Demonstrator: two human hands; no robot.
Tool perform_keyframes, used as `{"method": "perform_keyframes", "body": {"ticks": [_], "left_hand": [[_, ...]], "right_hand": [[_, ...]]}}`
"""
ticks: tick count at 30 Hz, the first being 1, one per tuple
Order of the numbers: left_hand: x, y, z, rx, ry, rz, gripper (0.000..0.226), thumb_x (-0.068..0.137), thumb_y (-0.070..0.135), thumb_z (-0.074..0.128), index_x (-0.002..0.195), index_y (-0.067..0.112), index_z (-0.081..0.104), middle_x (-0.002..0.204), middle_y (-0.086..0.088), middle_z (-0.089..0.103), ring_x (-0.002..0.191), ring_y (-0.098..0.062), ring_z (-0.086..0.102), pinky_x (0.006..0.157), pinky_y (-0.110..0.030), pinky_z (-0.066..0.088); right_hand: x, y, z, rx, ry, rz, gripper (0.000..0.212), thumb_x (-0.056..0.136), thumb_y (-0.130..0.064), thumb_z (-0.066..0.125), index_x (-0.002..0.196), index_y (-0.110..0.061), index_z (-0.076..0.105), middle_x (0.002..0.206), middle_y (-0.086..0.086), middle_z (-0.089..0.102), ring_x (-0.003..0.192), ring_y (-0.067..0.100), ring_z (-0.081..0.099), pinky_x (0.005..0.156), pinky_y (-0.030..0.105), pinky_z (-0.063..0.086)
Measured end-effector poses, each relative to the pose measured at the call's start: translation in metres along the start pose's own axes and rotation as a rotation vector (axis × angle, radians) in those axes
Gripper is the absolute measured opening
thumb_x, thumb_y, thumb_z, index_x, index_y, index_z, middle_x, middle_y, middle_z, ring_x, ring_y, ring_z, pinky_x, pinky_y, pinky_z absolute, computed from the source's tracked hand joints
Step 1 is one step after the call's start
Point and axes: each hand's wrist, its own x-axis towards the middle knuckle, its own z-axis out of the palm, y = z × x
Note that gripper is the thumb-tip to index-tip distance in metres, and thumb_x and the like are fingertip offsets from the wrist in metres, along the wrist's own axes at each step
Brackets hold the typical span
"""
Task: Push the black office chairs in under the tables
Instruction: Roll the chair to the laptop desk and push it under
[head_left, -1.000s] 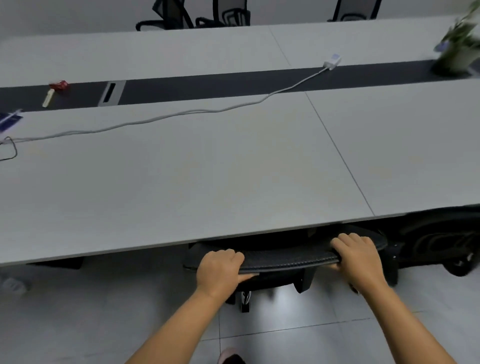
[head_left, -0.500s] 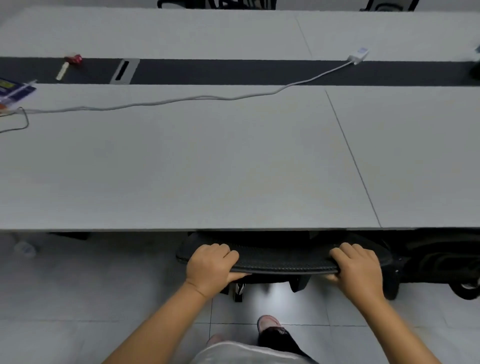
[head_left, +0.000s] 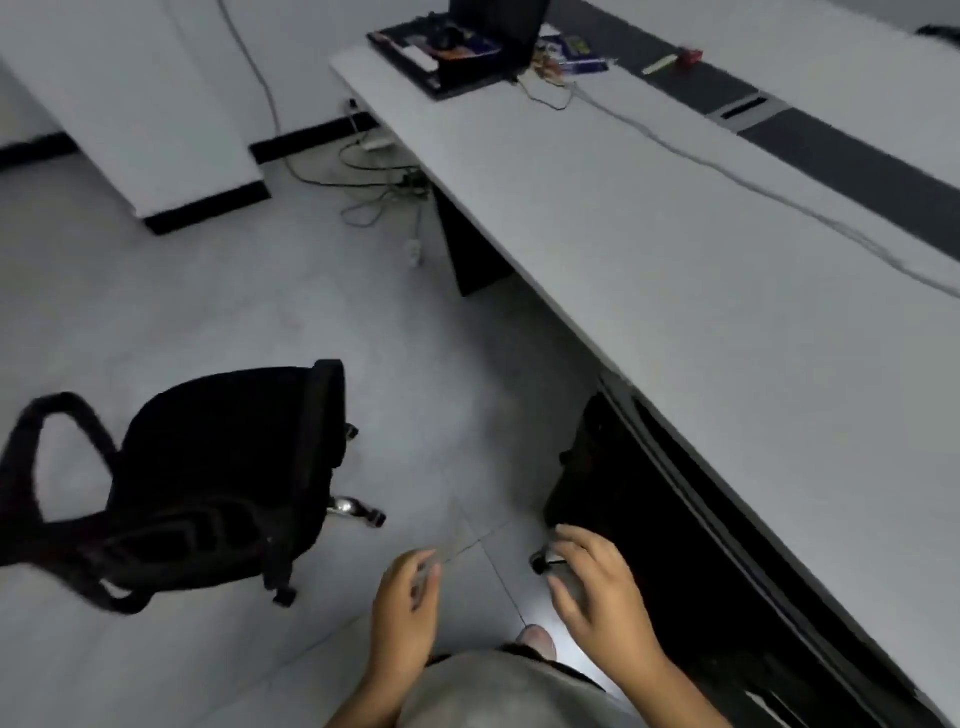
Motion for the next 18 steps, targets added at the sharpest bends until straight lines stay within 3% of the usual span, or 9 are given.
{"method": "perform_keyframes", "body": {"ticks": [1,3,4,6,8,11,13,15,18], "left_hand": [[-0.012,-0.022,-0.017,-0.045,0.073,-0.092,0.022,0.089,0.001,0.053,0.109,-0.005,0.061,0.114,-0.02,0.059,0.1,-0.027,0.056,0.07,-0.008,0.04],[-0.038,-0.059,-0.051,-0.159,0.226,-0.271,0.025,0.089,0.002,0.054,0.113,-0.005,0.059,0.119,-0.022,0.057,0.105,-0.03,0.054,0.075,-0.015,0.04],[-0.051,-0.075,-0.068,-0.204,0.301,-0.346,0.027,0.089,0.003,0.054,0.114,-0.005,0.058,0.12,-0.022,0.057,0.109,-0.032,0.053,0.08,-0.022,0.039],[-0.081,-0.107,-0.098,-0.255,0.41,-0.429,0.027,0.089,0.004,0.055,0.115,-0.004,0.058,0.118,-0.021,0.058,0.109,-0.031,0.054,0.083,-0.028,0.037],[-0.114,-0.137,-0.124,-0.288,0.474,-0.485,0.024,0.088,0.003,0.056,0.111,-0.003,0.06,0.111,-0.018,0.061,0.104,-0.03,0.056,0.082,-0.029,0.038],[-0.159,-0.179,-0.164,-0.362,0.562,-0.512,0.021,0.087,-0.001,0.057,0.108,-0.003,0.062,0.109,-0.024,0.064,0.102,-0.036,0.06,0.084,-0.035,0.044],[-0.181,-0.199,-0.196,-0.398,0.596,-0.492,0.017,0.087,-0.003,0.056,0.102,0.002,0.063,0.104,-0.019,0.065,0.099,-0.032,0.06,0.081,-0.034,0.048],[-0.195,-0.215,-0.229,-0.417,0.636,-0.442,0.017,0.087,-0.005,0.055,0.099,0.005,0.062,0.098,-0.013,0.063,0.089,-0.025,0.057,0.068,-0.02,0.045],[-0.206,-0.234,-0.274,-0.426,0.692,-0.382,0.019,0.088,-0.003,0.054,0.103,0.006,0.059,0.097,-0.01,0.062,0.084,-0.022,0.055,0.073,-0.022,0.043]], "right_hand": [[-0.002,-0.001,0.013,0.036,-0.094,0.023,0.019,0.074,-0.001,0.07,0.093,0.002,0.069,0.104,0.019,0.066,0.1,0.032,0.063,0.088,0.028,0.047],[-0.009,-0.006,0.038,0.092,-0.271,0.04,0.028,0.072,0.006,0.071,0.1,0.004,0.067,0.112,0.019,0.063,0.112,0.027,0.054,0.093,0.007,0.035],[-0.014,-0.01,0.05,0.108,-0.32,0.032,0.029,0.072,0.007,0.07,0.101,0.005,0.066,0.114,0.019,0.062,0.112,0.021,0.052,0.088,-0.004,0.029],[-0.023,-0.021,0.074,0.084,-0.406,0.011,0.03,0.07,0.01,0.072,0.099,0.007,0.066,0.11,0.021,0.064,0.102,0.008,0.051,0.079,-0.011,0.027],[-0.033,-0.042,0.103,0.042,-0.489,-0.023,0.032,0.073,0.004,0.071,0.105,0.004,0.064,0.115,0.02,0.062,0.099,0.008,0.054,0.077,-0.005,0.03],[-0.057,-0.097,0.152,0.006,-0.66,-0.19,0.039,0.088,-0.019,0.059,0.125,-0.01,0.05,0.133,0.003,0.049,0.118,0.011,0.051,0.088,0.009,0.03],[-0.072,-0.147,0.183,0.028,-0.757,-0.24,0.04,0.091,-0.023,0.054,0.129,-0.013,0.045,0.133,0.001,0.046,0.118,0.012,0.049,0.09,0.012,0.032],[-0.087,-0.196,0.209,0.09,-0.791,-0.281,0.038,0.091,-0.022,0.053,0.128,-0.014,0.046,0.128,-0.001,0.047,0.111,0.009,0.049,0.089,0.014,0.035],[-0.107,-0.249,0.238,0.162,-0.799,-0.28,0.036,0.091,-0.02,0.054,0.126,-0.016,0.048,0.121,-0.006,0.048,0.106,0.006,0.048,0.09,0.016,0.036]]}}
